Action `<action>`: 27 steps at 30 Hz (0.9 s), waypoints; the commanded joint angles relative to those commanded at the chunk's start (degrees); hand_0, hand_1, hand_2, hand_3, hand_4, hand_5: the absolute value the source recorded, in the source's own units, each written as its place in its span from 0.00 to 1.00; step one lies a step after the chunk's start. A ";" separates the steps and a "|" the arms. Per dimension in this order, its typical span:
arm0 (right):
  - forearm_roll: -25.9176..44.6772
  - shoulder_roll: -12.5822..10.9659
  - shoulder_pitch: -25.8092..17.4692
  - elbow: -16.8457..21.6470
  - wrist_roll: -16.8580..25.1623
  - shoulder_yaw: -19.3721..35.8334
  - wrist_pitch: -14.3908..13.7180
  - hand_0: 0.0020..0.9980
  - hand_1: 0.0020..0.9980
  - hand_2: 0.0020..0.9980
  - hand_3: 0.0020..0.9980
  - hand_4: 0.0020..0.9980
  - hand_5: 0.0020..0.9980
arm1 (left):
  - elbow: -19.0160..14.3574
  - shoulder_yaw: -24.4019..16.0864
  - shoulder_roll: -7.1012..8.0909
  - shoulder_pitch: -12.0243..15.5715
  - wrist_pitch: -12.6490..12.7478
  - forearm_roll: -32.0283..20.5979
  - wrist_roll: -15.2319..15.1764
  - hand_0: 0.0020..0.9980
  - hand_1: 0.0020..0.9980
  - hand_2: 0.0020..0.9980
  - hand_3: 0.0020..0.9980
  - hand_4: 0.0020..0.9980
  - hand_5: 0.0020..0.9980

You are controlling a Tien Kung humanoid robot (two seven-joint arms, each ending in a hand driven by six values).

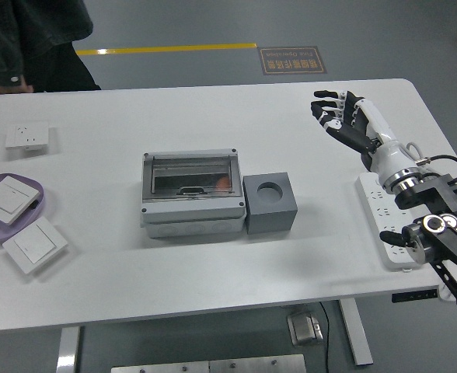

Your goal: Pick up the cylinder from the cube,place it in the box,flap close box

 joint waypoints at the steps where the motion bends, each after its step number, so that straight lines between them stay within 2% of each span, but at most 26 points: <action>1: 0.27 0.08 -0.52 -0.17 0.23 0.44 -0.04 0.71 0.66 0.68 0.69 0.69 0.38 | 0.00 -0.01 -0.01 0.04 0.00 0.03 0.00 0.61 0.63 0.60 0.63 0.71 0.25; 11: 4.76 1.64 -2.73 0.37 -0.29 3.94 2.41 0.71 0.65 0.66 0.68 0.69 0.38 | 0.06 -0.19 -0.55 0.48 0.00 0.14 0.08 0.61 0.63 0.61 0.63 0.71 0.25; 27: 5.88 2.18 -2.95 -0.46 0.46 4.33 1.97 0.72 0.65 0.66 0.68 0.68 0.38 | 0.06 -0.84 -0.42 0.18 -0.06 0.48 0.08 0.61 0.63 0.60 0.63 0.71 0.25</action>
